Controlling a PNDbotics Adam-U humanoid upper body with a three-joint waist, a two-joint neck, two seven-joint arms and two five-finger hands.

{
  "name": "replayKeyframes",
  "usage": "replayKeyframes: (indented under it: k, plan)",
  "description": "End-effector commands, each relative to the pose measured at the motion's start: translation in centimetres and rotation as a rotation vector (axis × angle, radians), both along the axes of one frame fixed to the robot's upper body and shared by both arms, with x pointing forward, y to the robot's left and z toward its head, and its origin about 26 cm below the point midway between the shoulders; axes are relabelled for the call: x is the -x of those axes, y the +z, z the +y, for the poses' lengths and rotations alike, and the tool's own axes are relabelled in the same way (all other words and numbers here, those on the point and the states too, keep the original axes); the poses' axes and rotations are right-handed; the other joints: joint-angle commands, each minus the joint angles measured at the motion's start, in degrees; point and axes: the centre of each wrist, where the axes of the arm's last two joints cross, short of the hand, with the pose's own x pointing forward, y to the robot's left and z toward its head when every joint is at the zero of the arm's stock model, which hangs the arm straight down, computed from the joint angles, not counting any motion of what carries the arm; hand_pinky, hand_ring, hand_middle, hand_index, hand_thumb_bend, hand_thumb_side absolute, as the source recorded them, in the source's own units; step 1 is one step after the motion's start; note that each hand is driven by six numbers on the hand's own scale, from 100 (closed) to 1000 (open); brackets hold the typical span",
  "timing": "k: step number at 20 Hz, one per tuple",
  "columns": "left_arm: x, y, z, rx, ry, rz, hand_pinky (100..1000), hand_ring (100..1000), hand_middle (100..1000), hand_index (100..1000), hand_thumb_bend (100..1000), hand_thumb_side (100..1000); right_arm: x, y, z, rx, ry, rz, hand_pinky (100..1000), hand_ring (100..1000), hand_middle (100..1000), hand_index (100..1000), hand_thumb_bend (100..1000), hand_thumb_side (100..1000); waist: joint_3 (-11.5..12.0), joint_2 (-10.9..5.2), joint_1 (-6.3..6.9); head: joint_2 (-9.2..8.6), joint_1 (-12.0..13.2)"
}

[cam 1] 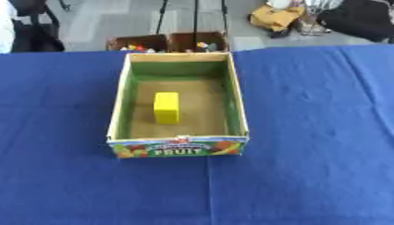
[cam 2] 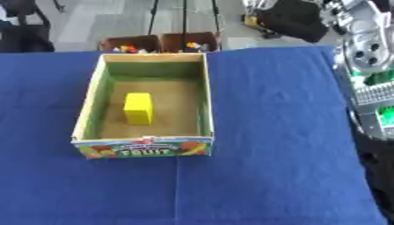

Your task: Pick up objects on the table and place them in the box.

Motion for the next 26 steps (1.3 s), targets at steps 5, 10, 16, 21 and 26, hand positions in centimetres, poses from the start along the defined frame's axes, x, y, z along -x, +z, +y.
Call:
replayKeyframes:
  k: [5,10,16,21,26]
  plan:
    - [0.4,1.0,0.5,-0.004,0.021,-0.044,464,773,838,888,100,1000,0.5,-1.3,-2.2,-0.179,0.035,-0.396,507,691,624,780,100,206,-0.7,-0.28,1.43,-0.42,0.6]
    - [0.4,1.1,0.5,0.001,0.025,-0.048,465,773,838,887,100,1000,0.3,-3.2,-3.6,-0.254,0.02,-0.63,461,658,599,734,100,188,-0.8,-0.01,1.68,-0.32,1.0]
    - [0.3,1.2,0.5,0.004,0.028,-0.06,467,772,837,887,100,1000,0.4,-4.6,-5.0,-0.288,0.023,-0.847,412,644,588,722,100,441,-1.3,0.23,1.82,-0.16,1.4]
    - [0.3,1.3,0.6,0.007,0.035,-0.066,467,772,838,887,100,1000,0.5,-6.4,-6.1,-0.31,0.063,-0.828,412,647,585,719,100,1000,-1.5,0.41,1.84,-0.18,1.8]
    - [0.3,1.3,0.7,0.007,0.039,-0.068,468,772,838,887,100,1000,0.7,-7.5,-6.8,-0.347,0.068,-0.796,406,639,570,705,100,1000,-1.6,0.4,1.73,-0.32,1.9]
